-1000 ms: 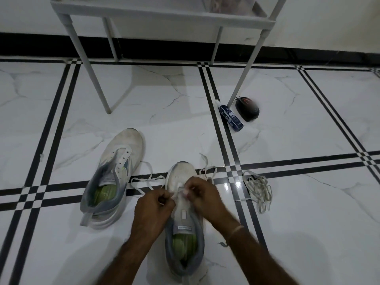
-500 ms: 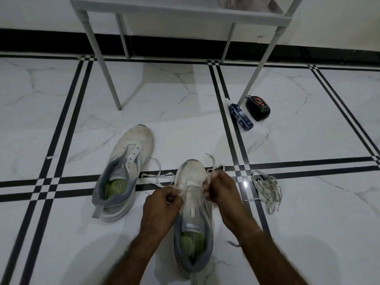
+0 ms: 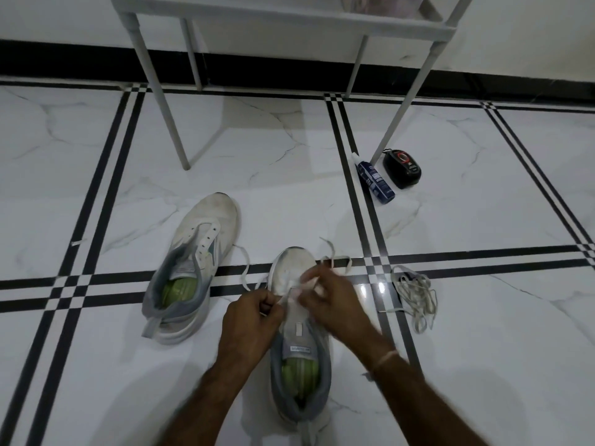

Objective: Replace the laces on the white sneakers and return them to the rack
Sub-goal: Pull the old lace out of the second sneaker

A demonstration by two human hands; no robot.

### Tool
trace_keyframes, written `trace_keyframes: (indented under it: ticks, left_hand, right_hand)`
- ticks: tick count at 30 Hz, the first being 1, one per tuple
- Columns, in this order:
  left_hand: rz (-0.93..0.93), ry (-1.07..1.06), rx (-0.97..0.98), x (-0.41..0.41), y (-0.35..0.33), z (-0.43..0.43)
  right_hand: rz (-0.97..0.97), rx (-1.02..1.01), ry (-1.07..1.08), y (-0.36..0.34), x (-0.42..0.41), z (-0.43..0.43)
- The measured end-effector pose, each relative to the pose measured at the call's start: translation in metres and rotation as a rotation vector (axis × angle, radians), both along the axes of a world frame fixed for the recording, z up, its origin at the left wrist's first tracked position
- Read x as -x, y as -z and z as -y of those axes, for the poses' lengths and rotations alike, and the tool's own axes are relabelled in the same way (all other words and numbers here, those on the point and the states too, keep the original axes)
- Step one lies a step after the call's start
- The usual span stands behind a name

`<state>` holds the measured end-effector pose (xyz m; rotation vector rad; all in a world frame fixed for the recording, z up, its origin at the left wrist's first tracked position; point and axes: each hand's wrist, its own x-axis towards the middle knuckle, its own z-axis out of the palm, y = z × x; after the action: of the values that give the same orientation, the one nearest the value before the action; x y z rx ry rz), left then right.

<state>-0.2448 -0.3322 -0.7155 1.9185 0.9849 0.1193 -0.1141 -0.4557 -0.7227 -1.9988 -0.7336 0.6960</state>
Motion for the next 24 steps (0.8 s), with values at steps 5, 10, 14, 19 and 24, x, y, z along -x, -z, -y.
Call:
trace_keyframes:
  ticks: [5, 10, 14, 19, 24]
  left_hand:
    - [-0.025, -0.004, -0.017, 0.0, 0.0, -0.001]
    - [-0.014, -0.001, -0.005, 0.003, 0.005, -0.001]
    - [-0.02, 0.02, -0.004, 0.0, 0.004, 0.0]
    - [-0.013, 0.024, -0.004, 0.003, 0.001, 0.0]
    - [-0.021, 0.056, -0.016, 0.001, 0.002, 0.003]
  right_hand:
    - [-0.279, -0.26, 0.227, 0.008, 0.007, -0.013]
    - [-0.39, -0.298, 0.237, -0.007, -0.002, 0.0]
    - [0.287, 0.182, -0.073, 0.025, 0.017, -0.007]
    - [-0.801, -0.509, 0.553, -0.01, -0.001, -0.013]
    - [0.049, 0.018, 0.004, 0.001, 0.004, -0.006]
